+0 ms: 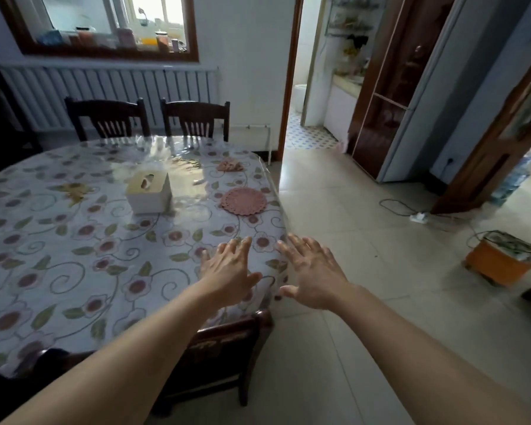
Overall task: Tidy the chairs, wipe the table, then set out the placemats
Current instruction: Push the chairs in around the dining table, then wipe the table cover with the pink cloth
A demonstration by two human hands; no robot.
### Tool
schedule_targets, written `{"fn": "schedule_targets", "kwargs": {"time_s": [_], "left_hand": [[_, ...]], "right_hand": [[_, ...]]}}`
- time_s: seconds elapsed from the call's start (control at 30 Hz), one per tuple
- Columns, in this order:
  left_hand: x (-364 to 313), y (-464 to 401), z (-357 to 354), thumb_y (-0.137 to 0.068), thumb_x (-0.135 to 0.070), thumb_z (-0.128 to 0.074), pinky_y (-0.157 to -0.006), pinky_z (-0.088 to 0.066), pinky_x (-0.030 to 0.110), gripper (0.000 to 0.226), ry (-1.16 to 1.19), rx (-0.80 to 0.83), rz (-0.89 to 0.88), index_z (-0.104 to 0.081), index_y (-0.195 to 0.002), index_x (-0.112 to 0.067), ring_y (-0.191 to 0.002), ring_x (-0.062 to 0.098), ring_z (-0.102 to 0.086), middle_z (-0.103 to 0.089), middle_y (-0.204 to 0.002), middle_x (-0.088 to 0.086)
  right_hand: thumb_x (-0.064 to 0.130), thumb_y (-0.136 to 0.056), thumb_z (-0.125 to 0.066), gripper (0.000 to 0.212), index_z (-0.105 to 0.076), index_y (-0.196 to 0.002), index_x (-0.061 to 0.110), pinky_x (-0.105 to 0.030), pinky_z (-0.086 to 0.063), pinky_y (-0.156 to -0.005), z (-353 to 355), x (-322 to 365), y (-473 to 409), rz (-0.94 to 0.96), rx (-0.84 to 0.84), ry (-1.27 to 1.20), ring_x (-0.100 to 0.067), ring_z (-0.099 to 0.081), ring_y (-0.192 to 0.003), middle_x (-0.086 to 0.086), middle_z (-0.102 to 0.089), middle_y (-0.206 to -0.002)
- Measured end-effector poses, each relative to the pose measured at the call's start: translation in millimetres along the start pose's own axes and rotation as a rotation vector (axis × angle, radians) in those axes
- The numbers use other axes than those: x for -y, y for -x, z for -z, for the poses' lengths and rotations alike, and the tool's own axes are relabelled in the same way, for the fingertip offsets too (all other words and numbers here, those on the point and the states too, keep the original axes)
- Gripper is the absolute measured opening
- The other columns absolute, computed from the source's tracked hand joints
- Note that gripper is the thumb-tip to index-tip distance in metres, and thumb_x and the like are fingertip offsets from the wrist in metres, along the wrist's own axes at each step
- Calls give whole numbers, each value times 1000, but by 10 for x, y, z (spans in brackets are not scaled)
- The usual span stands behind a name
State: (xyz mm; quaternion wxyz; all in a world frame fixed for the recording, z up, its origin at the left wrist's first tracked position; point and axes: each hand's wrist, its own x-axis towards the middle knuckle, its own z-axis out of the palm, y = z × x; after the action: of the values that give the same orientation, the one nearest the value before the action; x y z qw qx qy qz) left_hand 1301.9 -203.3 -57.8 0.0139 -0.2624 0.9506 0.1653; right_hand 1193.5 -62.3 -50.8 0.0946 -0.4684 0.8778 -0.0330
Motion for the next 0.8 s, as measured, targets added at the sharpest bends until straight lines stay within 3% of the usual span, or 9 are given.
{"fn": "schedule_targets", "kwargs": {"time_s": [0.3,0.8], "left_hand": [[-819,-896,-87,-91,-48,-46,-116,-2,52,78,27,42,153,-1,-150,-25,-146,26,-4,-5,-159,5],[-610,-3447,300,-91,-49,-44,-117,-5,52,78,5,-41,298,0,-150,-26,-146,27,-6,-4,-159,6]], "right_hand": [[43,-87,-60,88,0,-151,31,-42,2,-117,322,-1209,-679,90,67,-33,-24,9,-146,-2,10,-160],[41,-87,-60,89,1,-151,30,-42,0,-118,826,-2095,-3086,210,72,13,-25,6,-146,-3,9,-160]]}}
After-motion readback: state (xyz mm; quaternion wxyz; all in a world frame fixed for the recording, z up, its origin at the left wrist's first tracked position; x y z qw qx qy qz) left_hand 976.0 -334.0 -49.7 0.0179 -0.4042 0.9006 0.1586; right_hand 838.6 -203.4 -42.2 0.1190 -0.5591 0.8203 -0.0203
